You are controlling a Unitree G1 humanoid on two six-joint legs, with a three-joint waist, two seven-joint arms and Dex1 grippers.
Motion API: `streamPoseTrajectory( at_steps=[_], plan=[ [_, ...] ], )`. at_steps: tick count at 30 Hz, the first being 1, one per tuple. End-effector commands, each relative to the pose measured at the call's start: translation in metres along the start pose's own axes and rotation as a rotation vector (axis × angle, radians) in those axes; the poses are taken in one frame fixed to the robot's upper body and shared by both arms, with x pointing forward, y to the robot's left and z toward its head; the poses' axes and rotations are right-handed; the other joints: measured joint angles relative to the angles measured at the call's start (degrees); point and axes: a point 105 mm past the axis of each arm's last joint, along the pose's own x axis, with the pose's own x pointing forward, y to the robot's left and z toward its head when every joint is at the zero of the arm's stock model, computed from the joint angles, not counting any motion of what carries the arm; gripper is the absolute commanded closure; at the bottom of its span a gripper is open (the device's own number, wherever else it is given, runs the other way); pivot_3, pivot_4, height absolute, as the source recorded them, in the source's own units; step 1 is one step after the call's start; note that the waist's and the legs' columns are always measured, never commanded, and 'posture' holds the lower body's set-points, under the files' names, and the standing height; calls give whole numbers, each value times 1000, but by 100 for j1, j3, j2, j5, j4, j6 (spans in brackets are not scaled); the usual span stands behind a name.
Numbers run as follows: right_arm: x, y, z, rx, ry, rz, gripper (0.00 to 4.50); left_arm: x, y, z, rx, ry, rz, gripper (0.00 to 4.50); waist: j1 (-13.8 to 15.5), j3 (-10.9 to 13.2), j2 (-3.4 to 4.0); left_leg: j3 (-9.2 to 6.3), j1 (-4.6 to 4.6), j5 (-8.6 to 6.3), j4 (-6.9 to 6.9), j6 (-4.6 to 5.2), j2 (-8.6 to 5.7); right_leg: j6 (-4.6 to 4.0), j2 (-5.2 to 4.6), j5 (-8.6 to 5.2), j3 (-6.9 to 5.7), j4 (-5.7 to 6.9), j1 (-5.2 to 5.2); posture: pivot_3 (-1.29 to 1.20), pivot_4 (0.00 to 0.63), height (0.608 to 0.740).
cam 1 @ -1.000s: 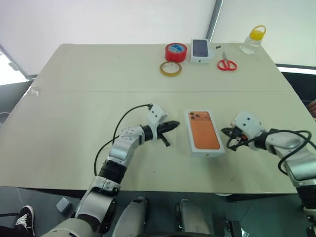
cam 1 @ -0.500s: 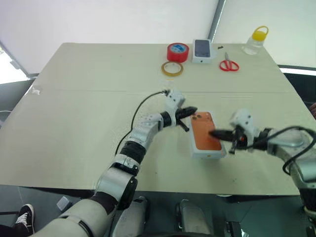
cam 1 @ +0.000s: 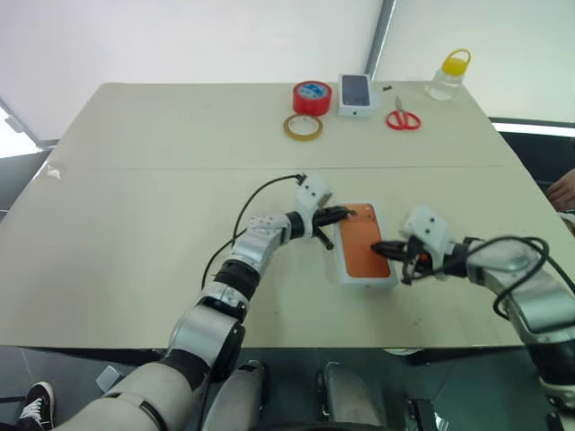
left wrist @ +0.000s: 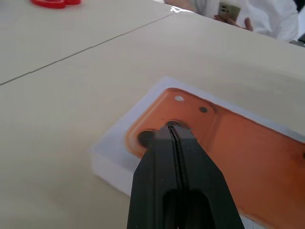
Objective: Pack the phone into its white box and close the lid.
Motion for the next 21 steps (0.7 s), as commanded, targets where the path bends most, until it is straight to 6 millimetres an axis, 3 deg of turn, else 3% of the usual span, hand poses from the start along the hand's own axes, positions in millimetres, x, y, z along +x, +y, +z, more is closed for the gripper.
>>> streamPoseTrajectory(
  at_steps=[1,2,5,9,12,17,21],
  plan=[
    [4,-6,38,29,-142,-42,4500,-31,13,36,23,-119,19,3948,10,0,1,-1,-2,12,-4,-20,1,-1,1,0,4,3,-4,0,150,740],
    [8,-6,43,41,-160,-32,4500,-44,16,40,40,-125,35,3603,24,-1,2,-3,-2,15,-6,-26,5,-1,4,0,3,2,-6,0,150,740],
    [16,-7,43,62,-158,11,3584,-85,25,45,112,-117,93,2108,61,-2,4,-6,-2,21,-1,-36,3,-3,3,1,4,1,-1,0,150,740],
    [17,-20,33,17,-129,3,1573,-142,36,35,137,-44,201,68,68,0,8,-5,-2,4,4,-6,-6,-4,-5,1,4,-7,7,0,150,740],
    [6,-34,17,-16,-85,-7,49,-185,38,20,147,32,273,0,68,6,16,-5,-2,2,2,-3,-6,-4,-8,1,3,-9,6,0,150,740],
    [-14,-48,11,-86,-68,-15,49,-239,26,10,173,87,355,0,49,18,37,-3,-1,-4,-3,7,-1,-7,-7,2,4,-9,3,0,150,740],
    [-23,-59,1,-67,-54,-30,49,-258,21,5,165,117,399,0,59,23,44,-2,4,-6,-6,9,0,-12,-8,4,3,-9,8,0,150,740]
  ],
)
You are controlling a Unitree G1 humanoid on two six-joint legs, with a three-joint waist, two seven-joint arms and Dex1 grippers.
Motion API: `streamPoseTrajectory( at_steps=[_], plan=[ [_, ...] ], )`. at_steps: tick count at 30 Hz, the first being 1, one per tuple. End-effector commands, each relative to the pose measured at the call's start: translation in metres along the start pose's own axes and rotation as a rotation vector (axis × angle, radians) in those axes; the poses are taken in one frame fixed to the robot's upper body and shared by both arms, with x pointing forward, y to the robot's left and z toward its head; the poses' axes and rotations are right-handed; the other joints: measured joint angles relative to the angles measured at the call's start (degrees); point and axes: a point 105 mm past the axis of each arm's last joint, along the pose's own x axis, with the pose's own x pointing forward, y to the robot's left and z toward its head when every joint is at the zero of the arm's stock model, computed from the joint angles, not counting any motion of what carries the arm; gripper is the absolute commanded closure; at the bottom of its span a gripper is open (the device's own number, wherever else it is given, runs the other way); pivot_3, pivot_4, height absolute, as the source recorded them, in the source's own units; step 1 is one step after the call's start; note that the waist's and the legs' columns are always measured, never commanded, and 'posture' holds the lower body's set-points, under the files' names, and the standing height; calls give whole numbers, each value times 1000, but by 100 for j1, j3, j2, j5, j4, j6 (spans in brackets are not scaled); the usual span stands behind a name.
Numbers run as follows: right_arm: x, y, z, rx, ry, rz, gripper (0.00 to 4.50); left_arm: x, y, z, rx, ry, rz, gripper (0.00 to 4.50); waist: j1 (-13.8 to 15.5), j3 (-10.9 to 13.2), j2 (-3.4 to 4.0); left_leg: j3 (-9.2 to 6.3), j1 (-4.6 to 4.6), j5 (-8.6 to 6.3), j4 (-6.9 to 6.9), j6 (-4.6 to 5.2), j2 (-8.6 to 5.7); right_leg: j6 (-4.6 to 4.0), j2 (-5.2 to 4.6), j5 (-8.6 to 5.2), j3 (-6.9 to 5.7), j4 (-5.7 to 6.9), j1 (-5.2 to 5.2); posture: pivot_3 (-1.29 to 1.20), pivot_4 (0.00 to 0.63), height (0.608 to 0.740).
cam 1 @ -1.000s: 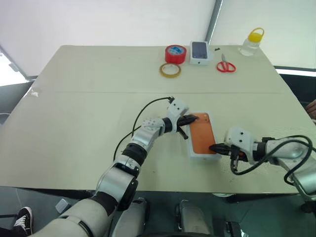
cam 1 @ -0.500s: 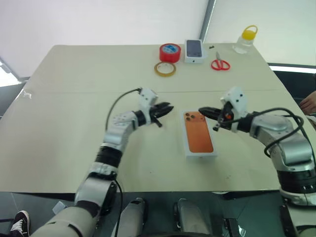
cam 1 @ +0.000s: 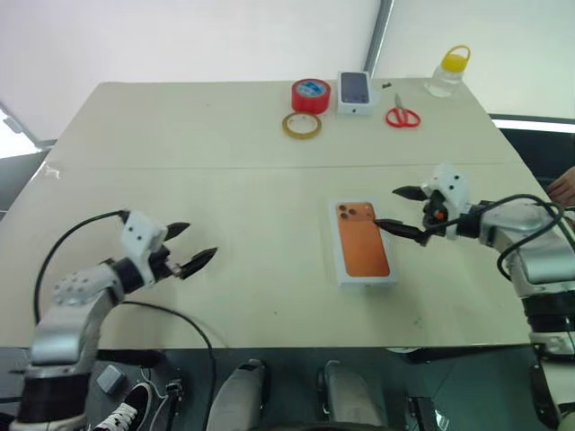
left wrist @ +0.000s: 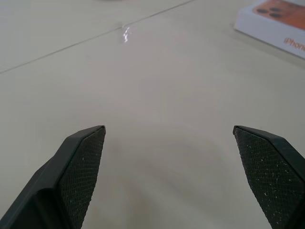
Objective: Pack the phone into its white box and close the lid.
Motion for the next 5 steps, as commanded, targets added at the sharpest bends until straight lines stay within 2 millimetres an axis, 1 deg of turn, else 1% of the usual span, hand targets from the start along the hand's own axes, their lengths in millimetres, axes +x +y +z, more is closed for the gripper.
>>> streamPoseTrajectory(
  at_steps=[1,3,5],
  plan=[
    [-15,-17,-1,2,-13,-43,49,-18,5,14,43,-41,46,0,0,0,0,0,2,-1,0,2,0,0,0,0,-1,-2,4,0,150,740],
    [-16,-19,-3,4,-17,-45,49,-25,10,13,61,-35,71,0,0,2,2,2,1,-4,0,6,-1,0,-3,0,0,-6,4,0,150,740],
    [-15,-19,-1,-5,-25,-44,49,-27,14,16,42,-46,83,0,1,6,9,2,1,-4,-1,6,-1,0,-3,0,0,-6,3,0,150,740]
  ],
)
